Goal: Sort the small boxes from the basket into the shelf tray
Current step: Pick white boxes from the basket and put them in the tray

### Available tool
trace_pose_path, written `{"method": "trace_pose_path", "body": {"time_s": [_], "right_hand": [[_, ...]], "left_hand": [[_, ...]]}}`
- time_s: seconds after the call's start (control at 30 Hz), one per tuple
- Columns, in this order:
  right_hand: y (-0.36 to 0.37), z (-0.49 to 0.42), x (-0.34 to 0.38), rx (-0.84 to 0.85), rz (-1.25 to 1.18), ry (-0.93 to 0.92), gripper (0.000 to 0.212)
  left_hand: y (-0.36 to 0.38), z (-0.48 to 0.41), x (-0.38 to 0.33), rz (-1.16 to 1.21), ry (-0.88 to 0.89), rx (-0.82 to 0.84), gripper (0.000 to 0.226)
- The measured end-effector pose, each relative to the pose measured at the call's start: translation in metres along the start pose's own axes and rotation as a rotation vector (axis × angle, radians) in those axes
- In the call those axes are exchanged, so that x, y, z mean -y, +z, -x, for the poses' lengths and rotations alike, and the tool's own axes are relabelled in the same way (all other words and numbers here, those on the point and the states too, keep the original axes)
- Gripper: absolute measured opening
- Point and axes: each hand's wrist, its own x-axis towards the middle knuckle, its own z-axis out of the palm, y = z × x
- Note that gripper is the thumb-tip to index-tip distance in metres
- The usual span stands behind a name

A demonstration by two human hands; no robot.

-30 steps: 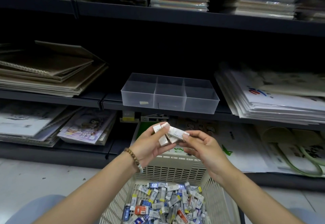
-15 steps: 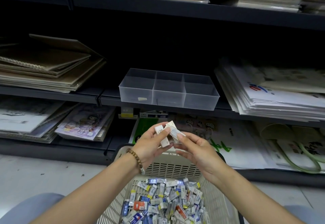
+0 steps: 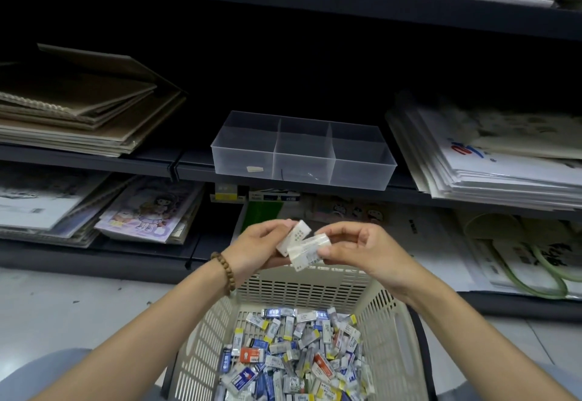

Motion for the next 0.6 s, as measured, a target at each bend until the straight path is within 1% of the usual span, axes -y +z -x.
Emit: {"method": "trace_pose_path", "body": {"time_s": [0.1,0.2,0.3,0.37,0.43,0.5,0.6], "right_hand": [[0.004,-0.007,-0.001,-0.081,-0.001,-0.003,0.029],[0.006,-0.011,-0.002,-0.155,-0.038,0.003,0.027],[0.008,-0.013,-0.003,-0.172,-0.037,0.037,0.03],[0.011,-0.014,-0.003,-0.177,-0.034,0.042,0.029],[0.014,-0.017,0.001,-0.191,-0.051,0.036,0.031],[0.018,-0.023,0.008,-0.211,-0.112,0.033,0.035],[0.021,-0.04,0.029,-0.219,-0.187,0.008,0.036]], "left_hand": [[0.003,0.001,0.002,0.02,-0.012,0.142,0.042],[-0.002,0.002,-0.001,-0.048,0.053,0.182,0.05],[-0.009,0.002,-0.002,-0.171,0.117,0.217,0.046],[-0.014,0.001,-0.001,-0.186,0.139,0.249,0.047],[-0.018,0.0,-0.003,-0.184,0.15,0.246,0.048],[-0.023,-0.003,-0.008,-0.159,0.171,0.213,0.045],[-0.031,-0.008,-0.021,-0.088,0.262,0.132,0.047]]}}
